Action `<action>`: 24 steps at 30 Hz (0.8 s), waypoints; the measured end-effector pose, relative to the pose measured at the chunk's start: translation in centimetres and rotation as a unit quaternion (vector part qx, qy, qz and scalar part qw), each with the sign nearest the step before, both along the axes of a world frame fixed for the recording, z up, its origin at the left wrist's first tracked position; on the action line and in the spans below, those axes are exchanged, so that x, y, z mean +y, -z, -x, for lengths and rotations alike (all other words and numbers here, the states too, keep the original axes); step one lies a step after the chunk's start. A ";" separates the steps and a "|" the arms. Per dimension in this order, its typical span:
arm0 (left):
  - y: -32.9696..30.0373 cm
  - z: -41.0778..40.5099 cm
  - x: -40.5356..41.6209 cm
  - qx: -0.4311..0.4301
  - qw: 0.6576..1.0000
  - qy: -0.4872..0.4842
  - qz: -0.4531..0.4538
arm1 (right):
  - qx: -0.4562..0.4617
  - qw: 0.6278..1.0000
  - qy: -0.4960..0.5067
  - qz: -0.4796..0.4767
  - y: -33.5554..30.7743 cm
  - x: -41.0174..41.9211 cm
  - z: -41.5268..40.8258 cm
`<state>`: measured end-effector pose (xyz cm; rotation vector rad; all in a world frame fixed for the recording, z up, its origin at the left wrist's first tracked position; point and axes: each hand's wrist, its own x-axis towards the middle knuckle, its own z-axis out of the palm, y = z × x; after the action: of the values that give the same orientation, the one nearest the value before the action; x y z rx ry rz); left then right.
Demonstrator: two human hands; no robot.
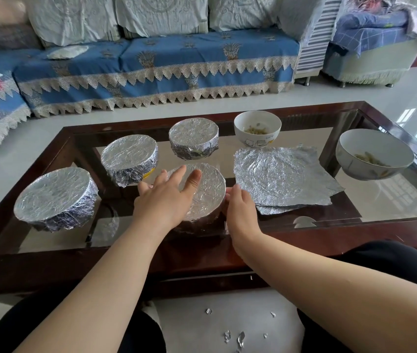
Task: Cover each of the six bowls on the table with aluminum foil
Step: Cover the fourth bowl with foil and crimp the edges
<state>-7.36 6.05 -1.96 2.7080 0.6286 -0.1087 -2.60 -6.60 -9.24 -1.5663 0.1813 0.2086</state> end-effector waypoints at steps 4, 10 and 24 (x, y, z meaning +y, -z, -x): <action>0.0 1.0 -0.3 -0.001 0.999 0.024 -0.040 | -0.041 0.998 -0.027 0.043 -0.6 -0.7 -1.0; 1.8 0.7 -0.3 0.019 0.987 0.065 -0.142 | -0.045 0.997 -0.017 0.065 -0.6 -1.1 -1.3; 3.8 -0.3 0.1 -0.038 0.986 0.124 -0.100 | 0.130 0.982 -0.034 -0.131 -0.8 -1.9 -2.7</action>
<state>-7.05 6.11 -5.72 2.9591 0.2910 -0.0029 0.08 -8.53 -8.41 -1.2811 0.2925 0.4735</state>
